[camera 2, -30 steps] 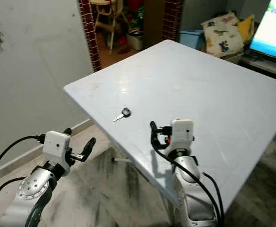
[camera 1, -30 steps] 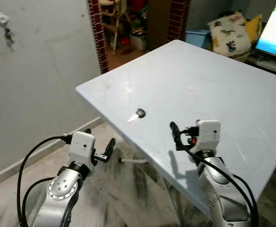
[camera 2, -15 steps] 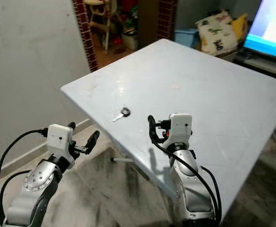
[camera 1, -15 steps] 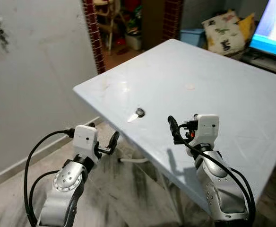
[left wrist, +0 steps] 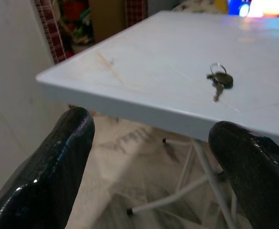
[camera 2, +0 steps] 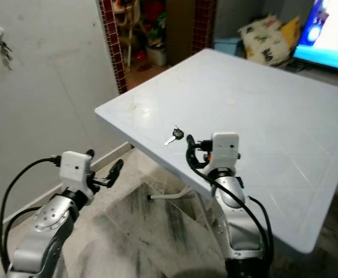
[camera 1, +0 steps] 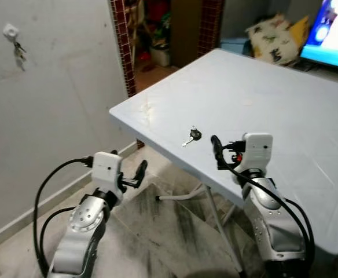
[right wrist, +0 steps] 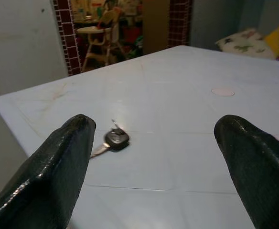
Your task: Hang keys on a hook
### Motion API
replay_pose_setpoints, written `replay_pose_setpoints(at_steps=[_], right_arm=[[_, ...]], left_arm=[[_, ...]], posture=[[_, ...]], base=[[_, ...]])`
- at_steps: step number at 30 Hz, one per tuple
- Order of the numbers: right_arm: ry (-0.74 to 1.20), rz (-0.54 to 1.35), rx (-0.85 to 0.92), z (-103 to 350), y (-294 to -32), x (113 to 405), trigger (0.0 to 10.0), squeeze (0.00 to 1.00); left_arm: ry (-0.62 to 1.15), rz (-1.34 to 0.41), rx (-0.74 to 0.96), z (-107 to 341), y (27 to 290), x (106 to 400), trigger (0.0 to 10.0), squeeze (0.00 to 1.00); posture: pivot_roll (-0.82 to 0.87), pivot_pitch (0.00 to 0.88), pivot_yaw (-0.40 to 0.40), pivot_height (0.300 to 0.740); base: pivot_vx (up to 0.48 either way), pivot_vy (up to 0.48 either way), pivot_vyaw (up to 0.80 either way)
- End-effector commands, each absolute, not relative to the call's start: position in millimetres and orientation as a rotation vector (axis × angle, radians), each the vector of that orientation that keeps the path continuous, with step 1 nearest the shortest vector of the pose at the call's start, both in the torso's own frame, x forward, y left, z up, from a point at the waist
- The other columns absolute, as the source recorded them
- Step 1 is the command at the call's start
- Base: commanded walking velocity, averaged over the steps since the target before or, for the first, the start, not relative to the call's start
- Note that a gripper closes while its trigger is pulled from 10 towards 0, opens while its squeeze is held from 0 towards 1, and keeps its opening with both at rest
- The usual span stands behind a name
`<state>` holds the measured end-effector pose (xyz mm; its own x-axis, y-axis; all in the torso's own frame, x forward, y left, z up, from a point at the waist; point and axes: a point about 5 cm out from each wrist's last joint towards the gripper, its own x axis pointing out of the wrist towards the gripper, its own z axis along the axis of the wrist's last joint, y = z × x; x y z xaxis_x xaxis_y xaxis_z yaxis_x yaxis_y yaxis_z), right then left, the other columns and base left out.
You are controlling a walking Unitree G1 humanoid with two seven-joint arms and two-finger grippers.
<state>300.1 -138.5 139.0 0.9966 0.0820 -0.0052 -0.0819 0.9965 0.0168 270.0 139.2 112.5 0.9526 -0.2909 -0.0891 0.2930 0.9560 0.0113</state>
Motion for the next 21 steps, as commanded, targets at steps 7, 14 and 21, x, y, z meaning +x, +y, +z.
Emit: replay_pose_setpoints(at_steps=[7, 14, 21], right_arm=[[-0.002, 0.139, 0.039, 147, -129, 301, 10.0, 0.0], [-0.042, 0.156, -0.037, 149, -124, 304, 10.0, 0.0], [-0.046, 0.195, -0.059, 151, -119, 301, 10.0, 0.0]], left_arm=[[0.04, -0.25, 0.071, 117, 147, 273, 10.0, 0.0], [0.013, -0.191, 0.054, 121, 149, 278, 10.0, 0.0], [0.013, -0.196, 0.014, 119, 147, 277, 10.0, 0.0]], posture=[[0.0, 0.0, 0.056, 0.74], [0.0, 0.0, 0.05, 0.74], [-0.01, 0.0, 0.045, 0.74]], base=[[0.0, 0.0, 0.0], [0.0, 0.0, 0.0], [0.0, -0.074, 0.0]])
